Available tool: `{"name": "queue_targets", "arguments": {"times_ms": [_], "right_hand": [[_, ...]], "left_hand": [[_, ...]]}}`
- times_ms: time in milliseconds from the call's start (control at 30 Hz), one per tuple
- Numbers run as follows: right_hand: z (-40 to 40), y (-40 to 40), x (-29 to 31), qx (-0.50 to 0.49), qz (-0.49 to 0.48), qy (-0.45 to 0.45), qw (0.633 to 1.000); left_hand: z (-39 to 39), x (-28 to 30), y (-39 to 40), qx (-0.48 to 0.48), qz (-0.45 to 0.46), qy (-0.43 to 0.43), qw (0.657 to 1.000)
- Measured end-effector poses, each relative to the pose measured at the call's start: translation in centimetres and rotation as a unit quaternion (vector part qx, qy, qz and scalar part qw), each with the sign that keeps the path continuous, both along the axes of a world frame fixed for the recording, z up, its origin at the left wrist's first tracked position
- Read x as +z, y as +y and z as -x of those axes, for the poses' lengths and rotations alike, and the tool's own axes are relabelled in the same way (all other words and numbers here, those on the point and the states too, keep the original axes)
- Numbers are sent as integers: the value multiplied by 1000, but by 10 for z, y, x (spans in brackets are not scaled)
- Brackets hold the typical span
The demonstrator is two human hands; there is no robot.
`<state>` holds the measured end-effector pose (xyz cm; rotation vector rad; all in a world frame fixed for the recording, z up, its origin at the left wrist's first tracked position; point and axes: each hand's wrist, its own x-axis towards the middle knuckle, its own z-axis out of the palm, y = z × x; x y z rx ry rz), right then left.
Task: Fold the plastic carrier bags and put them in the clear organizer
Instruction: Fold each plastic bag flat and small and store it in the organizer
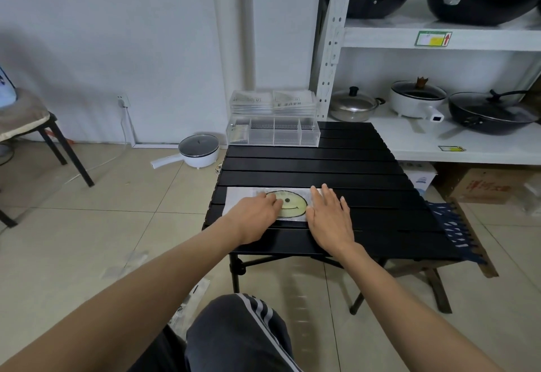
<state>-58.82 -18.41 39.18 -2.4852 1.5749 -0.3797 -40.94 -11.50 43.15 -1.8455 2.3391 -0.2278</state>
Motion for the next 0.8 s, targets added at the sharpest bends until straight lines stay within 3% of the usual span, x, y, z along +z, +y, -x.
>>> {"name": "queue_targets", "arguments": {"times_ms": [100, 200, 267, 500, 667, 800], "right_hand": [[1, 2, 2, 21, 67, -16, 997], [3, 11, 3, 117, 170, -44, 978], [2, 15, -1, 171, 190, -48, 966], [-6, 15, 6, 189, 152, -76, 967], [4, 11, 15, 193, 100, -64, 974], [18, -1, 24, 126, 31, -70, 989]], "left_hand": [[0, -3, 0, 14, 12, 26, 1000], [-4, -2, 0, 20, 30, 55, 998], [-9, 0, -1, 13, 29, 73, 997], [-10, -5, 9, -31, 65, 101, 992], [-23, -12, 13, 27, 84, 147, 985], [-41, -7, 15, 145, 69, 285, 945]]}}
